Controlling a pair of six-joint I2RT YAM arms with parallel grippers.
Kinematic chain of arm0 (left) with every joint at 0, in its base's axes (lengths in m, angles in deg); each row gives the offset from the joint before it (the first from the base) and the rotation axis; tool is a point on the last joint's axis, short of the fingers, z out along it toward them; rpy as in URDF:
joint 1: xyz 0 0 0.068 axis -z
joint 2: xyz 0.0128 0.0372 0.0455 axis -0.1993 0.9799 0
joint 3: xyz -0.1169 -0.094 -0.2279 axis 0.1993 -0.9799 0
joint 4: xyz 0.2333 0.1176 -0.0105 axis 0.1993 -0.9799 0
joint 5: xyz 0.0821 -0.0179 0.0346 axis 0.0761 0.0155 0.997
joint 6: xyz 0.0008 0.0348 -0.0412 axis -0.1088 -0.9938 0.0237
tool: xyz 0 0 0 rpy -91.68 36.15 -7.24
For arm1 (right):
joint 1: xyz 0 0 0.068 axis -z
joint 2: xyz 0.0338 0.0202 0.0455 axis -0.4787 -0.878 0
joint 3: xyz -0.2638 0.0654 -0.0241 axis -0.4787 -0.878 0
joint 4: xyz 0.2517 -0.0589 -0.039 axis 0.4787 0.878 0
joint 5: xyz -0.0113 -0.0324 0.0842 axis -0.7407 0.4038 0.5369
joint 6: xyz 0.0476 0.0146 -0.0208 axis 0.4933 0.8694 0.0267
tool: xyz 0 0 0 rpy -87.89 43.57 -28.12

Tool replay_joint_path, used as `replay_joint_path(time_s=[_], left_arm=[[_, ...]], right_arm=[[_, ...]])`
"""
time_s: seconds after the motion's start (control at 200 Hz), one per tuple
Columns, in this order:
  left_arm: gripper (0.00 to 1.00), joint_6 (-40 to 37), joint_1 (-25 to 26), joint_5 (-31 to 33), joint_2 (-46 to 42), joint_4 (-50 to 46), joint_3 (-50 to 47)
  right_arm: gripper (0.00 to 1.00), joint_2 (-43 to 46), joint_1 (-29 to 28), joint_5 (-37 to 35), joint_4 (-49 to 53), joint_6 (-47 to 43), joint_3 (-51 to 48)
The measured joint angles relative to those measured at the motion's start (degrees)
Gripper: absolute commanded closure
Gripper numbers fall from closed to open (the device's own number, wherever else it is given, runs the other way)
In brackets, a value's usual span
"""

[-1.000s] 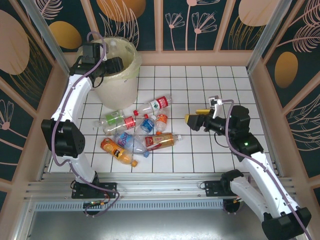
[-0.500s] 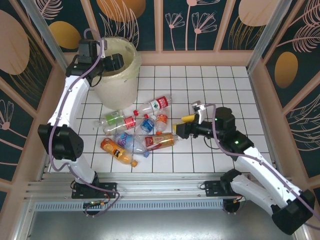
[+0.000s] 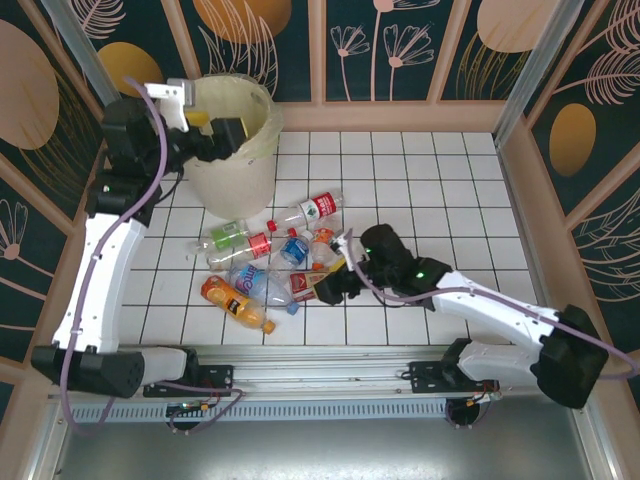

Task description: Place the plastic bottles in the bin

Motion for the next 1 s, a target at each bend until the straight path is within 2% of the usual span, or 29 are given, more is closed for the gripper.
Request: replay_joint_path(time_s=[0.14, 0.525, 0.776, 0.996], left_arm=[[0.02, 0.7, 2.9, -2.3, -2.8, 0.2, -5.7], [0.01, -0.6, 7.5, -9.8, -2.8, 1.0, -10.5], [0.01, -2.3, 8.4, -13.8, -1.6, 1.4, -11.7], [0.01, -2.6, 8.7, -15.3, -1.4, 1.9, -12.2]], right_arm=[[0.37, -5.1, -4.5, -2.6, -0.9, 0.3, 1.9], [0.46, -18.9, -14.5, -7.4, -4.2, 4.5, 8.2], [0.47, -26.2, -18.4, -8.3, -5.2, 6.6, 12.2], [0.47, -31.4, -18.8, -8.5, -4.5, 6.6, 16.3]])
